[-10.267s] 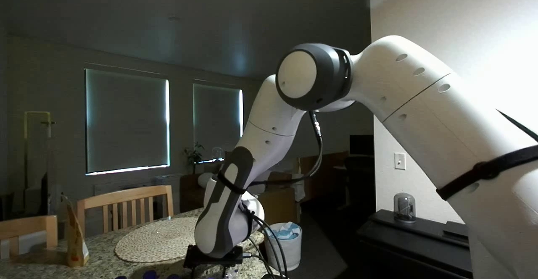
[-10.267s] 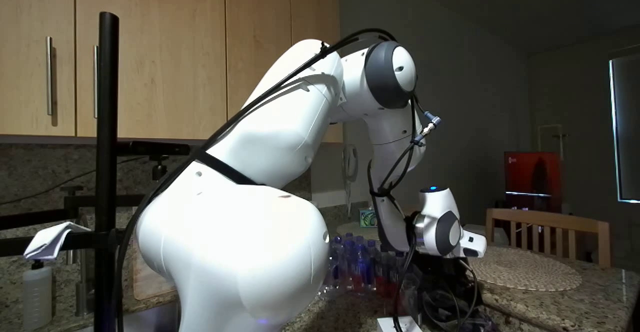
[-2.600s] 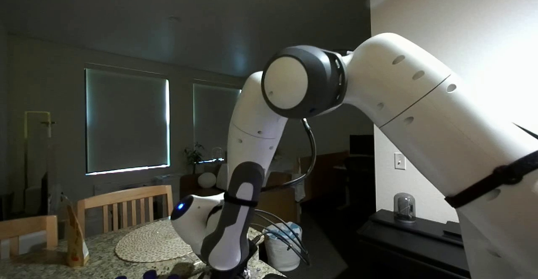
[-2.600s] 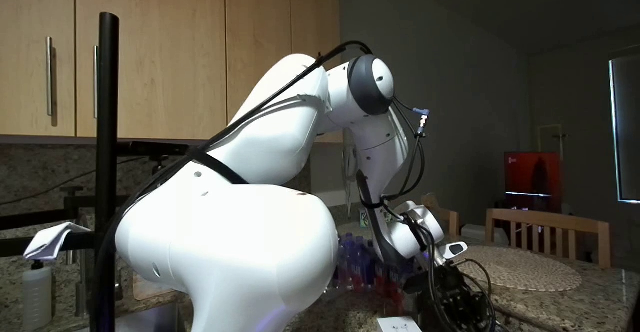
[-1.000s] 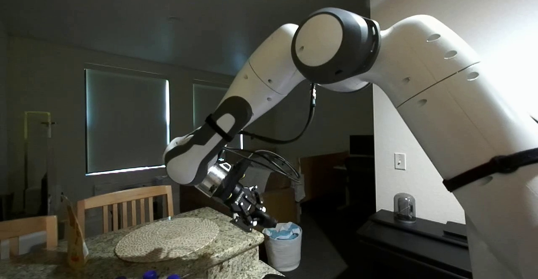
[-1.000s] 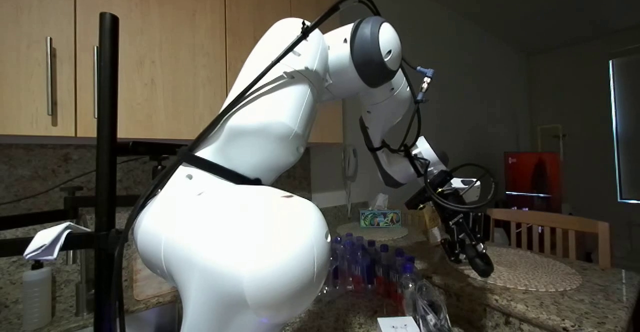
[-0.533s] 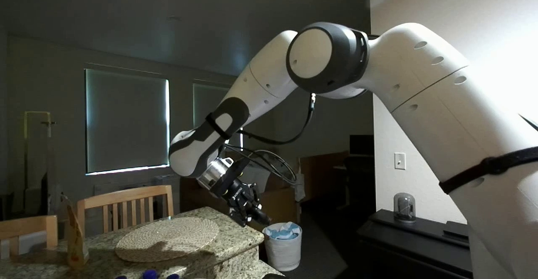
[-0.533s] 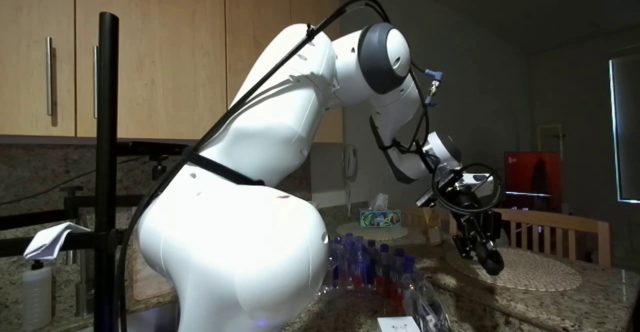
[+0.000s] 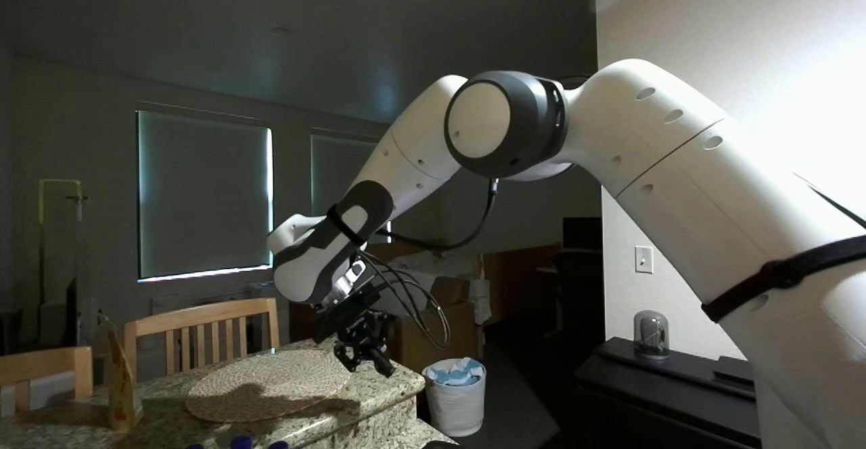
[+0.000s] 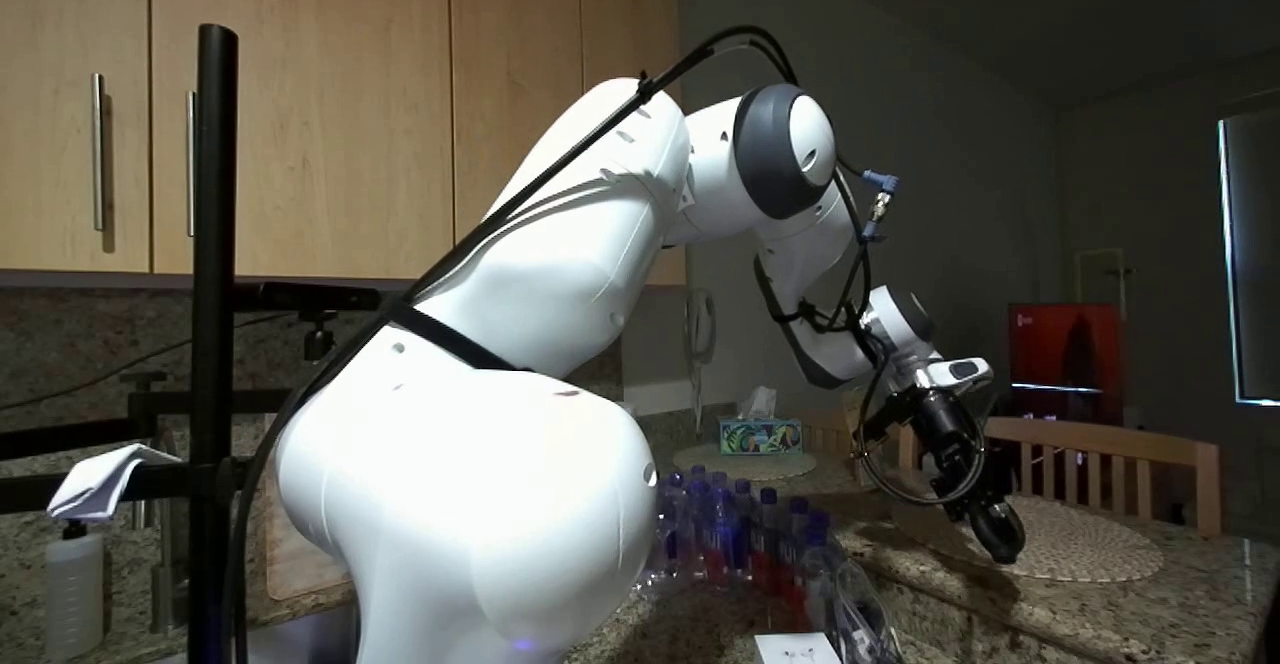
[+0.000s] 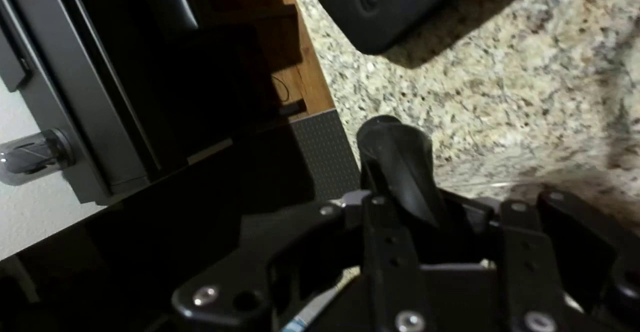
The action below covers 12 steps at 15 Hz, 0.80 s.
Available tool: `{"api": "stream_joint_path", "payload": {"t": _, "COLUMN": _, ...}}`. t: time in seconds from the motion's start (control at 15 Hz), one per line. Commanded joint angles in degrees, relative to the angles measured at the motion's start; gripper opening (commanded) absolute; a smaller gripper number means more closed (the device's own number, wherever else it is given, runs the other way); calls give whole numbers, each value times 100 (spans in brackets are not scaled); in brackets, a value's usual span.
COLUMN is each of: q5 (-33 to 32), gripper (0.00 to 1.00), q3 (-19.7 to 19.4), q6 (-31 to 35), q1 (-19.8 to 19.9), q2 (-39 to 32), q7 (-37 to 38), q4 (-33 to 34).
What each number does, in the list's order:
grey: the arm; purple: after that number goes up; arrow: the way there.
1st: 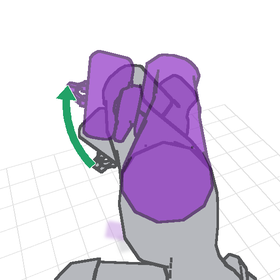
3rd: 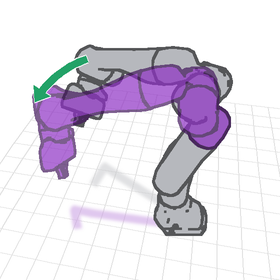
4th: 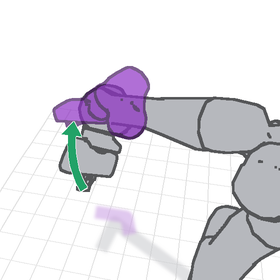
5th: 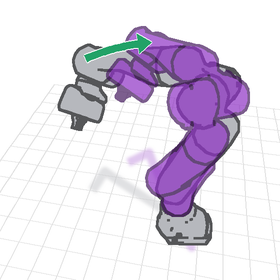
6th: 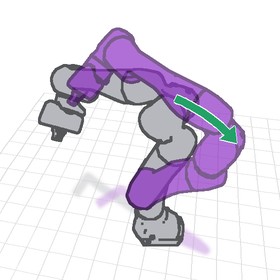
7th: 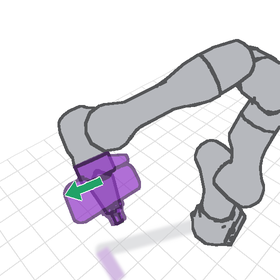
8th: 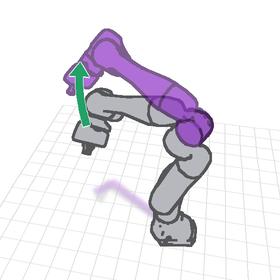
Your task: Remove the black object from the purple packaging
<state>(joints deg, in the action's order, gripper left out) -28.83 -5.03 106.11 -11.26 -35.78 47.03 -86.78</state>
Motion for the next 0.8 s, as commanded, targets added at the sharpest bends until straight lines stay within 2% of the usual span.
{"api": "stream_joint_path", "payload": {"t": 0.0, "q5": -207, "gripper": 8, "q3": -47, "q6": 1062, "q1": -209, "q2": 453, "q7": 546, "q4": -783}}
{"api": "stream_joint_path", "payload": {"t": 0.13, "q5": -128, "gripper": 8, "q3": 49, "q6": 1653, "q1": -193, "q2": 699, "q7": 375, "q4": -1234}}
{"api": "stream_joint_path", "payload": {"t": 0.2, "q5": 33, "gripper": 7, "q3": 155, "q6": 1853, "q1": -118, "q2": 812, "q7": 20, "q4": -1442}}
{"api": "stream_joint_path", "payload": {"t": 0.4, "q5": 238, "gripper": 7, "q3": 273, "q6": 2257, "q1": -42, "q2": 1096, "q7": -331, "q4": -1946}}
{"api": "stream_joint_path", "payload": {"t": 0.67, "q5": 419, "gripper": 7, "q3": 289, "q6": 2350, "q1": -13, "q2": 1431, "q7": -599, "q4": -2438}}
{"api": "stream_joint_path", "payload": {"t": 0.73, "q5": 235, "gripper": 7, "q3": 176, "q6": 2119, "q1": -185, "q2": 1024, "q7": -256, "q4": -1927}}
